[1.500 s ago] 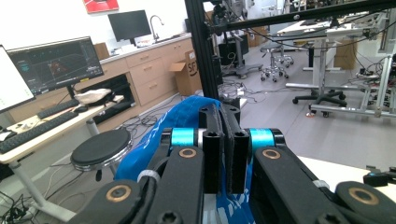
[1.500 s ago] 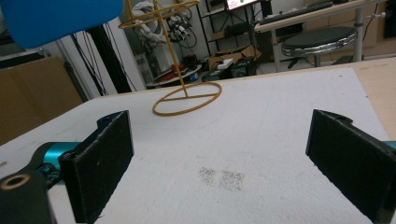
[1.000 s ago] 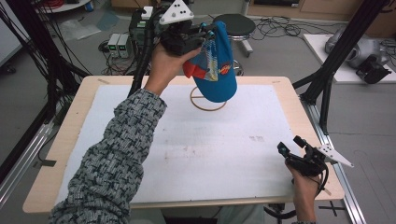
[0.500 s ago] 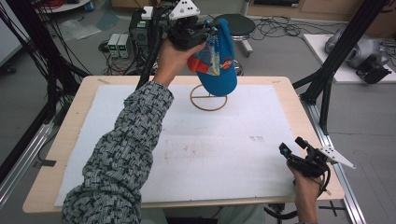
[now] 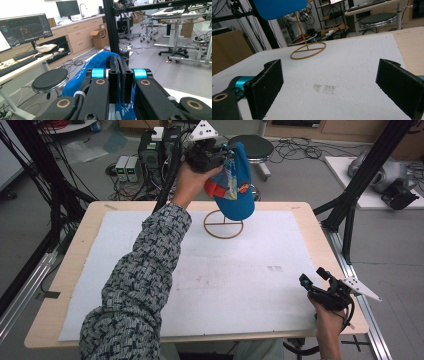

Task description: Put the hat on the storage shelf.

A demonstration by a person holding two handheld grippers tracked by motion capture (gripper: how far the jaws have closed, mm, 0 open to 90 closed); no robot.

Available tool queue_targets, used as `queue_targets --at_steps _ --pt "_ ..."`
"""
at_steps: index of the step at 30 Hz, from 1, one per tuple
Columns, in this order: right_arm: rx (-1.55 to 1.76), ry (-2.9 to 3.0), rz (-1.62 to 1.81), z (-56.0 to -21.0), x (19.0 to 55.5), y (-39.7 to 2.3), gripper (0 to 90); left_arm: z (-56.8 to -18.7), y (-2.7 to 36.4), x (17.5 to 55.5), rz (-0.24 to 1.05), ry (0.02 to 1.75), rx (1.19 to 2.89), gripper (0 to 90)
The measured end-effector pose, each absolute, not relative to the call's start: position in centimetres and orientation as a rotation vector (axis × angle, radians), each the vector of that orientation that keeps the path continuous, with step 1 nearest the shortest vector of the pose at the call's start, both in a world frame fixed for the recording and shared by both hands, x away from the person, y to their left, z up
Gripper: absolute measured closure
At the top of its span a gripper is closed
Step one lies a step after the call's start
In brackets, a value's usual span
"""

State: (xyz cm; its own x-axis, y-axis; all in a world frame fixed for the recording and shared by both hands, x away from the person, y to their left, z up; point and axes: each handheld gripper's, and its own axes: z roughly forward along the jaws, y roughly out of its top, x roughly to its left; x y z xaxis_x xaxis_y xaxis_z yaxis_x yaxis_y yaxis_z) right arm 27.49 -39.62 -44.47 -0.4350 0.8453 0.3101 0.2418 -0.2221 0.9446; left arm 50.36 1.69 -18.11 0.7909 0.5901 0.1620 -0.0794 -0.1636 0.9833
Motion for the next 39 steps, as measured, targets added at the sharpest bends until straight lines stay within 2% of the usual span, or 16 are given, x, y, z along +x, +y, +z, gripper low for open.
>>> queue_targets --at_steps 24,39 --pt "1.296 1.576 1.698 -44.6 27.7 -39.7 6.7 -20.2 2.4 53.3 0.677 0.49 1.7 87.3" --pt "1.302 1.578 1.695 -44.7 27.5 -39.9 6.7 -21.7 2.7 54.6 0.658 0.526 1.738 87.3"
